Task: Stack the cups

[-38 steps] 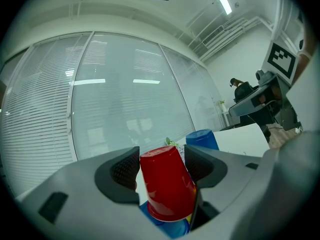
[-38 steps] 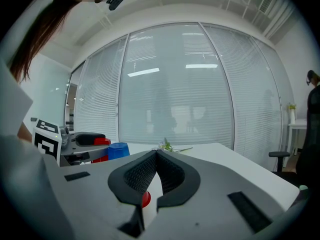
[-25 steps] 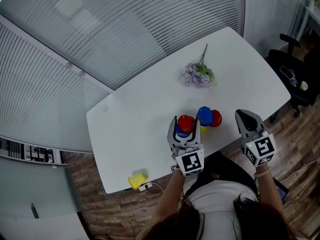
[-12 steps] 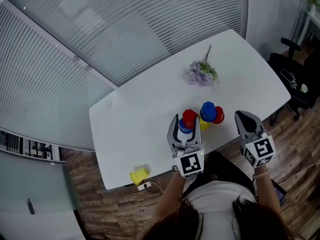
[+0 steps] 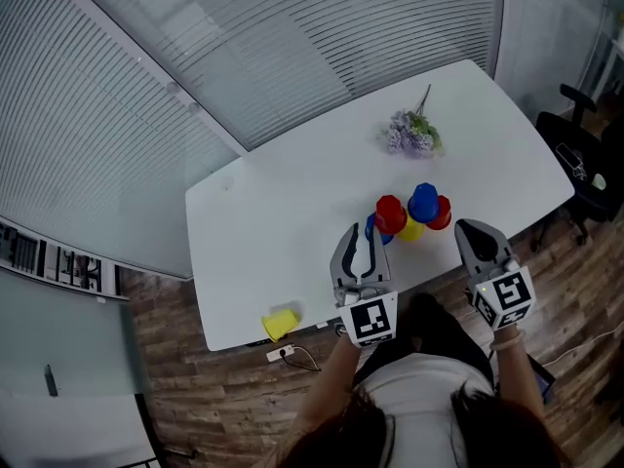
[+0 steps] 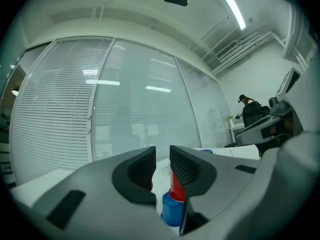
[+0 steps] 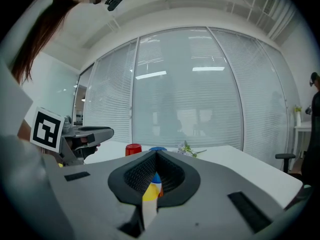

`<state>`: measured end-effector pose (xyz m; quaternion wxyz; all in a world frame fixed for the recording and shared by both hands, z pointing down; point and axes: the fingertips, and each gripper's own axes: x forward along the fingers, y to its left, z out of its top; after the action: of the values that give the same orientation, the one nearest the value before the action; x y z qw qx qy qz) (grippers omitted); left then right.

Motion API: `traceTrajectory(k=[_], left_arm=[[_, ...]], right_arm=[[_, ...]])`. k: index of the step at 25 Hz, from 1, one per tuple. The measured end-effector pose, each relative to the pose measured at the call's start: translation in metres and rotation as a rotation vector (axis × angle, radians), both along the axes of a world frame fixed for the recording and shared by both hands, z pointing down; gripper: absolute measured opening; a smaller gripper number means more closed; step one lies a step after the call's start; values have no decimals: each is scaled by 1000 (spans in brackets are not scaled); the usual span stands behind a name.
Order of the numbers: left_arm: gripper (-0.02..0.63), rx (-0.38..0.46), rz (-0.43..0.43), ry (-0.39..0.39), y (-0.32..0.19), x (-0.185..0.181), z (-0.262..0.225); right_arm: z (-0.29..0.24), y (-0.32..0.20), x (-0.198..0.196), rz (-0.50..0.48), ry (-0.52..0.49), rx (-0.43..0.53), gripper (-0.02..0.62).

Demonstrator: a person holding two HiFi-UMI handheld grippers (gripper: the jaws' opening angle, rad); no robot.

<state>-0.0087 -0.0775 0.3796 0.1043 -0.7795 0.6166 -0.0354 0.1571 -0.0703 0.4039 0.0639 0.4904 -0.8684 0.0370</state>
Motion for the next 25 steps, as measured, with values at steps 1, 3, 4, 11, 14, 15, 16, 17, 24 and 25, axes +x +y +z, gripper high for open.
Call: traceTrajectory(k=[1, 3, 4, 11, 14, 15, 16, 17, 24, 25], left_arm=[[92, -1, -5, 1, 4, -4, 0], [72, -2, -18, 8, 11, -13, -1], [62, -3, -23, 11, 15, -17, -1], [33, -20, -54, 21, 40, -51, 3], [26, -38, -79, 32, 49, -68, 7], [25, -47, -84, 32, 52, -73, 9], [21, -57, -83, 27, 54, -77, 11], [21, -67, -80, 19, 56, -79, 13], [17, -120, -156, 46, 65, -110, 22], [17, -126, -171, 49, 66, -114, 22]], right_arm=[[1, 4, -6, -13, 4, -2, 28], [1, 11, -18, -43, 3, -6, 28], [1, 15, -24, -58, 0, -5, 28], [-5, 35, -75, -148, 0, -8, 28], [-5, 38, -97, -192, -2, 12, 28], [-4, 40, -105, -207, -4, 12, 28], [-4, 41, -112, -224, -6, 12, 28], [-4, 42, -120, -245, -5, 12, 28], [-4, 42, -169, -397, 8, 2, 28], [-3, 42, -175, -421, 6, 2, 28]])
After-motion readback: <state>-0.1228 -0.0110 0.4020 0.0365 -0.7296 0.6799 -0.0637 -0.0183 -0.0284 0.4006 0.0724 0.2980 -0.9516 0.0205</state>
